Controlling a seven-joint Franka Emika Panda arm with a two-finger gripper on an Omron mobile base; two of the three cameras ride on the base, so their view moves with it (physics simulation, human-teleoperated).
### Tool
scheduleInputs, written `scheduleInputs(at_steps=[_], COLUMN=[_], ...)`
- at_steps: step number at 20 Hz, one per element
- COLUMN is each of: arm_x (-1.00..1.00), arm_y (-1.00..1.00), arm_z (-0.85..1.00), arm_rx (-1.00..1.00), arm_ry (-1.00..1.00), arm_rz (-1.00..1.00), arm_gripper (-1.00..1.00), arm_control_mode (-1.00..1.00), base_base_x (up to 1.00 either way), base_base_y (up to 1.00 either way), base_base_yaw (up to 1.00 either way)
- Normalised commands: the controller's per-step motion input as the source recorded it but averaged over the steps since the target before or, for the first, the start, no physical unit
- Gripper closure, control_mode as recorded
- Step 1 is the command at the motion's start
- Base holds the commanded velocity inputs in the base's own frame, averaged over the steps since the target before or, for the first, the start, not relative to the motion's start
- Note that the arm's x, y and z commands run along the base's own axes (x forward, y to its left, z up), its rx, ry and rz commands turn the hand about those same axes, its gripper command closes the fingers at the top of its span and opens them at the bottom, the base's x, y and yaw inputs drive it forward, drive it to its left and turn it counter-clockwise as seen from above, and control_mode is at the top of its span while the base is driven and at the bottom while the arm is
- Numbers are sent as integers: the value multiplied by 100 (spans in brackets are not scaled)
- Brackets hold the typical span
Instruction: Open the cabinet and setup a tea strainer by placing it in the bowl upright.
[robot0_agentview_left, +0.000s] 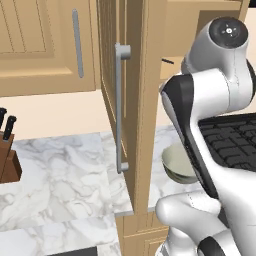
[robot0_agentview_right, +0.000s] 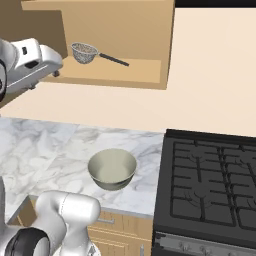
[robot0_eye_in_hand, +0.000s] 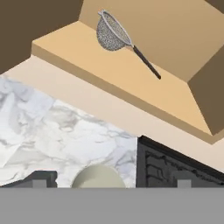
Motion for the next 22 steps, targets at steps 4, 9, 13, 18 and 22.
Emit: scheduleInputs(at_steps=[4,9,13,18,22], arm_x=[73,77,66,33,26], arm_y=[0,0,10,26,33], arm_z=[0,0,0,0,0], arm_rx=[14,3,0,0,-4], arm_ry=[-4,-23,-12,0,0], arm_rz=[8,4,8,10,9], arm_gripper=[-100,-100,-100,-100,-100], arm_control_mode=[-100,-100,-100,-100,-100], base_base_x=[0,0,0,0,0], base_base_y=[0,0,0,0,0], base_base_yaw=[0,0,0,0,0])
